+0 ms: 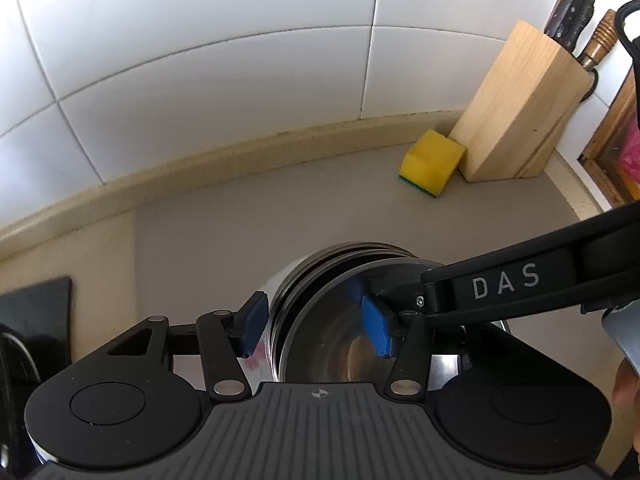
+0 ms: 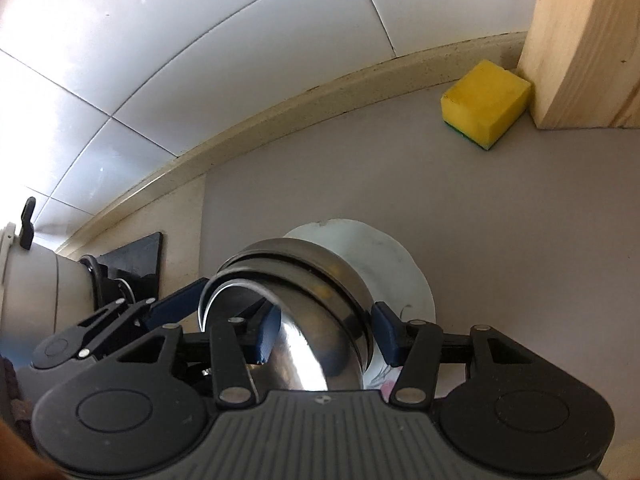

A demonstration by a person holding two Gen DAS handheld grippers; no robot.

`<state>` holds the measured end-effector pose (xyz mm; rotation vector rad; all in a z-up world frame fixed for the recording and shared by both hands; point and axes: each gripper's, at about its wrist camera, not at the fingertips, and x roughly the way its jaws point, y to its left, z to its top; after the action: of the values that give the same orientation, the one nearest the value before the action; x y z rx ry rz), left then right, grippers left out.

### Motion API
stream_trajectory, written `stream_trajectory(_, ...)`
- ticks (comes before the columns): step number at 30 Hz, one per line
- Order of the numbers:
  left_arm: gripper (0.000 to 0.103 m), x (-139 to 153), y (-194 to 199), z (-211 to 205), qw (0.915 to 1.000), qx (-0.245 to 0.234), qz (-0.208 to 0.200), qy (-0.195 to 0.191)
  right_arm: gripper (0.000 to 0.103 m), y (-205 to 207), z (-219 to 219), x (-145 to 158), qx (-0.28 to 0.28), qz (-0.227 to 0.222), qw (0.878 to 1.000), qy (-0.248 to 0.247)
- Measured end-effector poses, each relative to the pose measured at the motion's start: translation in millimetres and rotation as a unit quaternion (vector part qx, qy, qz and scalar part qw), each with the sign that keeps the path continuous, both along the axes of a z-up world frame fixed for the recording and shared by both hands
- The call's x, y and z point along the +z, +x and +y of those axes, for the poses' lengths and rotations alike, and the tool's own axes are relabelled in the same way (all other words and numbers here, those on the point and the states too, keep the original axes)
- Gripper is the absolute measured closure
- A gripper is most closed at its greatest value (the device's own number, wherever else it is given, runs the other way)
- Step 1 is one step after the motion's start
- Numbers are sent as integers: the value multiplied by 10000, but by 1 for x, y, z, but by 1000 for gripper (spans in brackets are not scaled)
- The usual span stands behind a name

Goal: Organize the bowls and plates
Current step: 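Lift the nested bowls with both grippers and carry them toward the plate stack, then lower the nested bowls onto the pink-flower plate stack with both grippers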

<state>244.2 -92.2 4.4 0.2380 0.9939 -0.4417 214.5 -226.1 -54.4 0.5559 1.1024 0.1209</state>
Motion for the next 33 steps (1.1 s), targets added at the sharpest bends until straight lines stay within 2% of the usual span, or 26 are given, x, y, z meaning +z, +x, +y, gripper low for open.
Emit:
stream_trajectory(5,47,-3,10,-4,9999,-132,-63,61,71,8,-9,-1,-27,-7,9999,147)
stream_trajectory(9,44,-14,19,-3,9999,-49,106,53,71,15,-11,-10,-33,25,9998,175)
stream_trajectory(15,37,-14,27,9,9998,111,178,-74,71,22,-15,-21,-172,77,9984,529)
stream_trajectory(20,32,-13,22,10,9999,48,104,76,71,20,-5,-14,-27,-106,9998,139)
stream_trajectory(30,34,-10,6,3,9991,-20,-169,393,68,12,-5,-25,-286,117,9983,490)
stream_trajectory(33,45,-9,10,2,9995,41,47,309,68,11,-9,-31,-541,260,9951,790)
